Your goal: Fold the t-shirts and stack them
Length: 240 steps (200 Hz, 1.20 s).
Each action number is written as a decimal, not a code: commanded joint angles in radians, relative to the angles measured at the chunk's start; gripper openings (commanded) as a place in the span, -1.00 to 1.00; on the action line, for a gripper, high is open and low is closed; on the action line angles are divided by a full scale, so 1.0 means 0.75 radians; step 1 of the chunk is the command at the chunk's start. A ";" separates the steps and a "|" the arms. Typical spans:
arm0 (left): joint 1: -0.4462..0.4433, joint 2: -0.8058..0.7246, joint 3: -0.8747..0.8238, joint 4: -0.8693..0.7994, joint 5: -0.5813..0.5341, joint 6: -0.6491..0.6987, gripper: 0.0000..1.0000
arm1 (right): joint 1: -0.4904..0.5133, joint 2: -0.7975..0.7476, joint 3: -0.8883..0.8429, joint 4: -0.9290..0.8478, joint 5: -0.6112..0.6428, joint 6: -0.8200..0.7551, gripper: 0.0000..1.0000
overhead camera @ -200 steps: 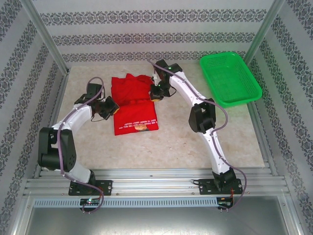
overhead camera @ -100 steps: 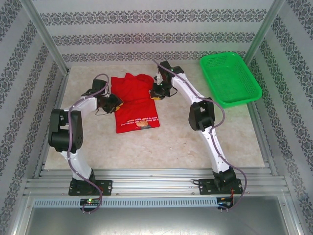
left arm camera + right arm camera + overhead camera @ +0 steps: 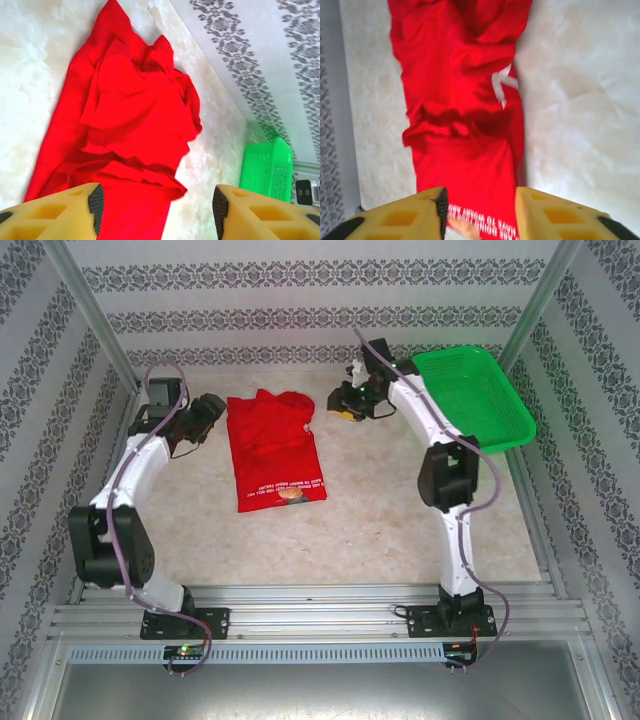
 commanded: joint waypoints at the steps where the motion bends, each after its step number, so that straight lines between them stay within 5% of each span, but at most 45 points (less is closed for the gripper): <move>1: -0.083 -0.102 -0.141 -0.184 -0.050 0.065 0.11 | 0.041 -0.130 -0.291 0.181 -0.124 0.017 -0.35; 36: -0.240 -0.150 -0.420 -0.096 -0.053 -0.021 -0.66 | 0.088 -0.137 -0.602 0.507 -0.251 0.228 -0.87; 84: -0.299 0.078 -0.427 0.080 -0.049 -0.080 -0.80 | 0.142 0.044 -0.560 0.694 -0.256 0.361 -0.92; 184: -0.173 0.538 -0.011 0.146 -0.169 -0.023 -0.76 | 0.120 0.409 -0.120 0.832 -0.239 0.613 -0.84; 215: -0.134 0.492 0.057 0.185 -0.215 -0.018 -0.49 | 0.120 0.420 -0.027 0.896 -0.269 0.675 -0.76; 240: -0.123 0.447 0.143 0.158 -0.195 0.034 -0.21 | 0.117 0.305 -0.050 0.700 -0.260 0.519 -0.72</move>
